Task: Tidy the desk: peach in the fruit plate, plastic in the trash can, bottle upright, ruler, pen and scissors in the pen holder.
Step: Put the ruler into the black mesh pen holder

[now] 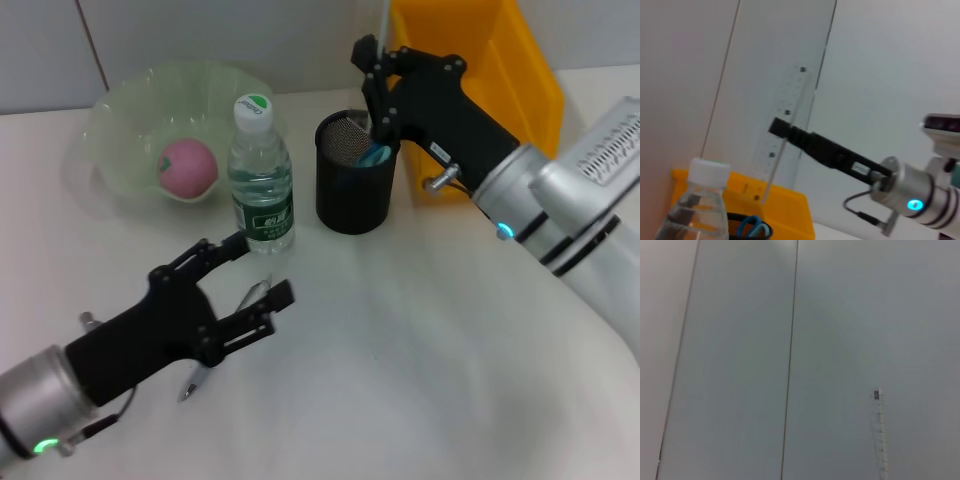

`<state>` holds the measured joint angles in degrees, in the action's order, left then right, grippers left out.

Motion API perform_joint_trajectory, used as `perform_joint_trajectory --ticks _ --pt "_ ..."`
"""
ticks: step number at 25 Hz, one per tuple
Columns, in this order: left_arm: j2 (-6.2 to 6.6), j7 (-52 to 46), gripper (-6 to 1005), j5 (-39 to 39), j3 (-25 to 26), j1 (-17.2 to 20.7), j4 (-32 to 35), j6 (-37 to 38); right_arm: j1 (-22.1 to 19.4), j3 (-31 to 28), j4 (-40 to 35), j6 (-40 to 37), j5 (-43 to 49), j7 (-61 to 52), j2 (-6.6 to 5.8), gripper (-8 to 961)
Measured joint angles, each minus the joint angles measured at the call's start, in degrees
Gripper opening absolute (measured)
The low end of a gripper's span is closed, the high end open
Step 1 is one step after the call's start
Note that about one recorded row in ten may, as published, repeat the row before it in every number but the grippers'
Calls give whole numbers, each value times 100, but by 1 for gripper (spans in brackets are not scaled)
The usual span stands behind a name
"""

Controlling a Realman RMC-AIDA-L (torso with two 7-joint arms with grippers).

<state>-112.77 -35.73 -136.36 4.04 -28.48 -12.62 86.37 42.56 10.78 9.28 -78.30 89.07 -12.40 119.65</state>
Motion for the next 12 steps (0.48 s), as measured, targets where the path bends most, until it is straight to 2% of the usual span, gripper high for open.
perform_joint_trajectory --ticks 4,5,7,8,10,12 --pt "-36 -234 844 -97 -21 0 333 273 175 -31 1 523 -1 -118 9 14" --pt "-245 -701 844 -252 -58 -34 1200 719 216 -33 -6 668 -1 -191 9 14" --pt "-371 -901 843 -276 -108 -68 1607 860 269 -35 -14 874 -1 -289 10 14" --pt "-509 -1073 843 -282 -198 -111 2049 982 283 -37 -13 926 -1 -297 13 14" --pt "-588 -1207 843 -286 -305 -146 2365 1052 322 -45 5 1072 -2 -303 19 15" --pt "-581 -1322 843 -287 -431 -193 2573 1092 336 -69 27 1147 -1 -305 21 15"
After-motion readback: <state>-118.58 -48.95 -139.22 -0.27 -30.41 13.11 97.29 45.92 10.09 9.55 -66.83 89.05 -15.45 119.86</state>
